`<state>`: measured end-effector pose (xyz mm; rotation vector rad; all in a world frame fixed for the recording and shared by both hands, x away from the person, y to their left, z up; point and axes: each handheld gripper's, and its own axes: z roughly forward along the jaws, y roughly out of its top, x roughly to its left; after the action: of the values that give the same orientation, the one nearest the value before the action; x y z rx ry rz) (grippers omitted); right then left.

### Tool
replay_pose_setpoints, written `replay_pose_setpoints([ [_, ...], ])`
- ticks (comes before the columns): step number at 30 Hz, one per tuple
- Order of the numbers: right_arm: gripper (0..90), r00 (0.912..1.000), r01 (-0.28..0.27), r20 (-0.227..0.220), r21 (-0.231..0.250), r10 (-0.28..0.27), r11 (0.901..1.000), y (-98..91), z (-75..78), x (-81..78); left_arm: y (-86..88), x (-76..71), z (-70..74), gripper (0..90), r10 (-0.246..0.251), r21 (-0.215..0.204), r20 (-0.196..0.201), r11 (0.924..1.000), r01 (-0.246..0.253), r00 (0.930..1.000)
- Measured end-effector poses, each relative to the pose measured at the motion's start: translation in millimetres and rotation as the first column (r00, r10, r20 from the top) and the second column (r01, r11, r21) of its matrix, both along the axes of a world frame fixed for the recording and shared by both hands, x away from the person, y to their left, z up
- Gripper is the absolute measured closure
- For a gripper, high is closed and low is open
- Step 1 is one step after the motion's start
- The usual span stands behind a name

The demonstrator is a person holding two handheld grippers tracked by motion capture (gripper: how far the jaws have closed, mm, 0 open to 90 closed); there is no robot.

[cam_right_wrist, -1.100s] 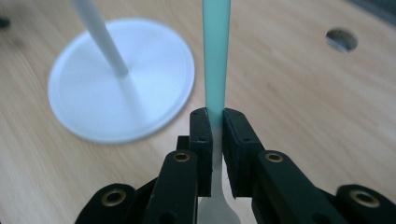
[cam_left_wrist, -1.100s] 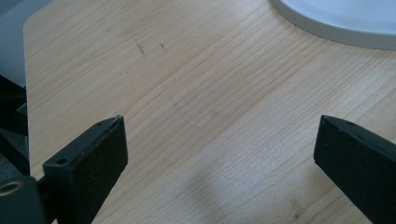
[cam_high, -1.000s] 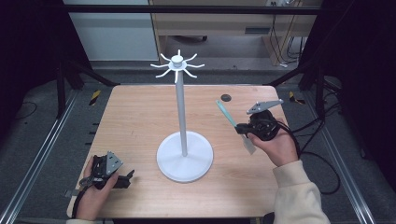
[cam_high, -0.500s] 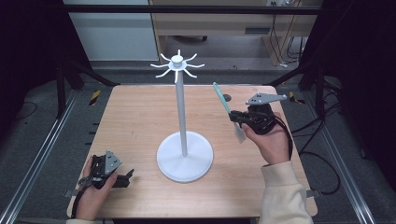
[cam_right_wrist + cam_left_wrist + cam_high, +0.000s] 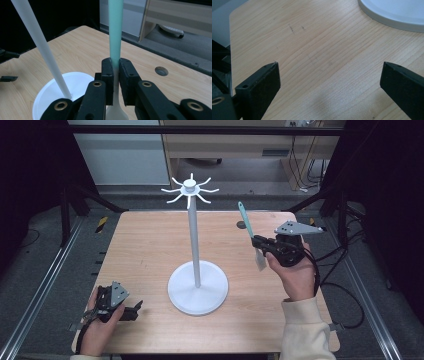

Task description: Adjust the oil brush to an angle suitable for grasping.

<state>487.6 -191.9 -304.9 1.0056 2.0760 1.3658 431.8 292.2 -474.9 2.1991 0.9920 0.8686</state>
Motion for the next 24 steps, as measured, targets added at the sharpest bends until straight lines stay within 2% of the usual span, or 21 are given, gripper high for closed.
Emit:
replay_pose_setpoints([
  [9, 82.5, 0.9986, 0.000, 0.052, 0.041, -0.002, 0.9992, -0.7, 7.7, -8.6, -0.8, -0.2, 0.0, 2.4, -0.001, 0.004, 0.002, 1.0000, 0.001, 1.0000],
  [12, 82.6, 0.9966, -0.005, 0.083, 0.046, 0.001, 0.9989, 1.6, 13.4, -14.5, -0.5, -0.5, 0.2, 2.4, 0.000, 0.002, 0.003, 1.0000, 0.000, 1.0000],
  [18, 82.6, 0.9934, -0.023, 0.114, 0.058, 0.017, 0.9981, 4.9, 20.4, -21.2, -0.6, -0.3, 0.3, 2.4, -0.002, 0.004, 0.000, 1.0000, 0.002, 1.0000],
  [19, 82.5, 0.9910, -0.025, 0.133, 0.064, 0.016, 0.9976, 6.0, 23.3, -24.0, -0.6, -0.4, 0.2, 2.4, -0.001, 0.004, 0.003, 1.0000, 0.001, 1.0000],
  [24, 82.6, 0.9867, -0.041, 0.160, 0.076, 0.029, 0.9963, 9.7, 30.1, -30.9, -0.9, -0.6, 0.4, 2.4, -0.003, 0.005, 0.002, 1.0000, 0.003, 1.0000],
])
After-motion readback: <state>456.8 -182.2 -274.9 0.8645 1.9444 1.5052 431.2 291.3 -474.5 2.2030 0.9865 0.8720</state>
